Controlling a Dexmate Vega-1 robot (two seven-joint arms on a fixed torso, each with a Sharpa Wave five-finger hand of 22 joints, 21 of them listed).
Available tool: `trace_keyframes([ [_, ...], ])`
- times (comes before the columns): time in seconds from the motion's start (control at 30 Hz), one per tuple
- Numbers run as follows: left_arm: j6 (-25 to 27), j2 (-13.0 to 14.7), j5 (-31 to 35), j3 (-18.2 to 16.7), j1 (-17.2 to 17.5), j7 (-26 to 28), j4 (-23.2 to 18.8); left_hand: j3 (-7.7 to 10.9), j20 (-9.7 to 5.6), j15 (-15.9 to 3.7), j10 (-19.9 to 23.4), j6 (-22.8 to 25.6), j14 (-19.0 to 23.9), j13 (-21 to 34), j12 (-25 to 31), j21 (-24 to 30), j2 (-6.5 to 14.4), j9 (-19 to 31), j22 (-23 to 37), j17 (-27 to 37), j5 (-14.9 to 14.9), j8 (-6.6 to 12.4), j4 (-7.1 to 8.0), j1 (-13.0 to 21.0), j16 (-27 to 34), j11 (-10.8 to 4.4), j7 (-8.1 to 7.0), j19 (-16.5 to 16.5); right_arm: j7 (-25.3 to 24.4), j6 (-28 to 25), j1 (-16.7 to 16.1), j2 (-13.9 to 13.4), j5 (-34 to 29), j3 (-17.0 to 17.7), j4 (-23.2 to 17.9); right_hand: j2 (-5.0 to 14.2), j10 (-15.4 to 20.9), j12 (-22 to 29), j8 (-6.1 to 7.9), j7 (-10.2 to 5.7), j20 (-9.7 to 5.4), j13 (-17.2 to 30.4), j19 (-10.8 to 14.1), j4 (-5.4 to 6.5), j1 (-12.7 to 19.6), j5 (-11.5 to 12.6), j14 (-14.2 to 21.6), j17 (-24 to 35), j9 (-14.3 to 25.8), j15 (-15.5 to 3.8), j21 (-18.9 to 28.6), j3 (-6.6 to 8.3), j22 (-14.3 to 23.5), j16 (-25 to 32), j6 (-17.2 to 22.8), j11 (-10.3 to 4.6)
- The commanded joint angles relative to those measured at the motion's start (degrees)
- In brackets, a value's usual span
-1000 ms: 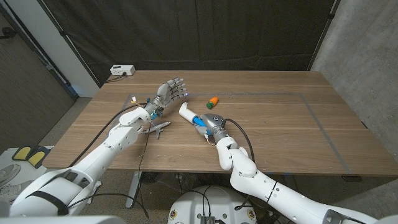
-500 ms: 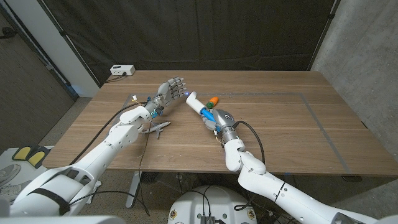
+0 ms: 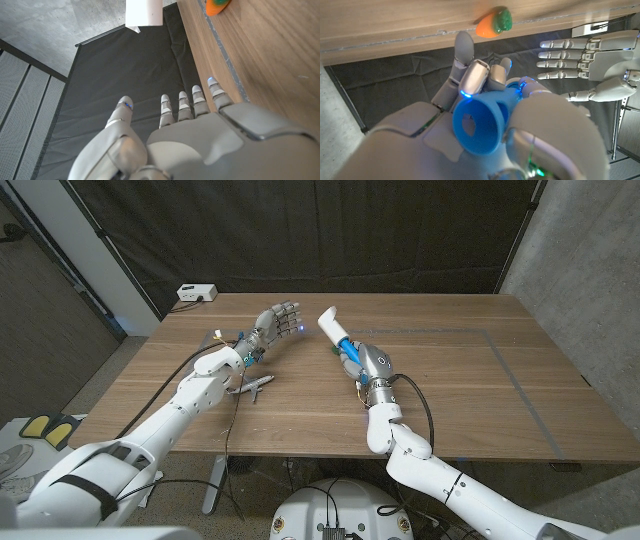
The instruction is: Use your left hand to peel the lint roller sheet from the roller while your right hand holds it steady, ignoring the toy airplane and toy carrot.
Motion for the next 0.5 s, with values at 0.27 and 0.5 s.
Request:
trace_keyframes([
  [0.27, -2.1, 3.0, 6.3, 3.4, -6.4, -6.1, 1.0, -2.0, 0.13, 0.81, -2.5, -1.2, -3.5, 0.8, -0.3, -1.0, -6.8, 0.4, 0.2, 0.3, 1.4, -0.56, -1.78, 4.2, -0.6, -0.21, 1.64, -5.5, -2.9, -0.1, 3.1, -1.0, -2.3, -2.7, 2.4, 2.46, -0.3, 3.6, 0.42, 1.37, -1.69, 0.3, -0.8, 5.15, -3.0, 0.4, 0.4, 0.3, -0.1, 0.08, 1.0, 5.85, 0.1, 0.5, 2.3, -0.47],
  [0.5, -0.8, 4.9, 8.7, 5.1, -9.2, -9.0, -0.3, -2.86, 0.11, 1.94, -4.5, -1.9, -5.6, 1.0, -0.7, -1.1, -8.7, 0.5, 0.2, 0.4, 2.4, -0.77, -1.73, 6.6, -0.7, 0.3, 3.13, -7.4, -4.0, 0.8, 3.3, -1.4, -3.3, -3.2, 3.1, 2.38, -0.6, 4.9, 0.67, 1.15, -1.91, 0.3, -1.1, 5.07, -3.5, 0.5, 0.3, 0.3, -0.4, 0.07, 1.5, 6.01, -0.4, 0.6, 2.6, -0.68],
])
